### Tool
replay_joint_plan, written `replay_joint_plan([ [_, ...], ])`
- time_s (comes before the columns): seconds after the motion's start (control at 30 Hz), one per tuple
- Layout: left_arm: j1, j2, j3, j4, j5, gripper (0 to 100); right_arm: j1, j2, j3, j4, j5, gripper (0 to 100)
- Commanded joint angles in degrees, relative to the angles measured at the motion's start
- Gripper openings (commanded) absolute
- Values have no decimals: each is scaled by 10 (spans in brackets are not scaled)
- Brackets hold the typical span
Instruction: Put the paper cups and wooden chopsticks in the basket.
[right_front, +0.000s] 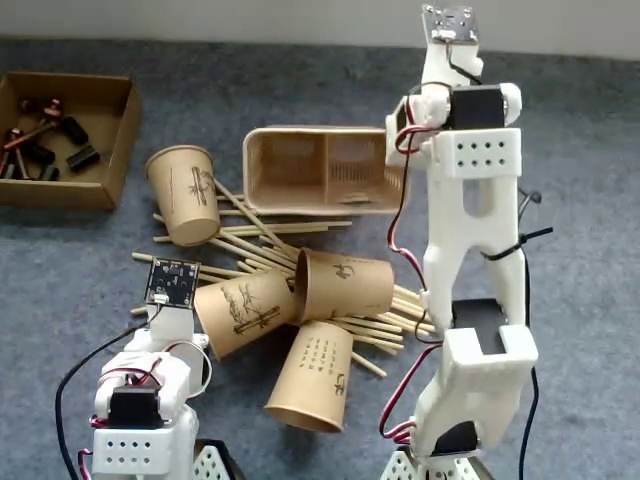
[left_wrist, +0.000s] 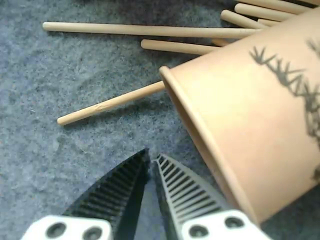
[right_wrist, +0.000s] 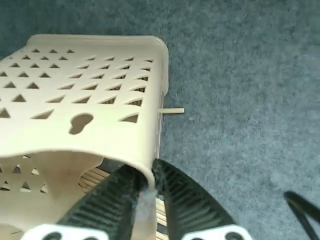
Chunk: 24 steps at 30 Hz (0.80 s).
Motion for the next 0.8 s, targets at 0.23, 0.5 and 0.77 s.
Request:
replay_joint_plan([
  [0.23,9,-3,12,2,-1,7,-3,44,-68,-39,-6,113],
  [0.5,9,-3,12,2,-1,7,-8,64,-67,-123,-6,113],
  [0.77,9,-3,12,2,-1,7,-22,65,-65,-192,-6,113],
])
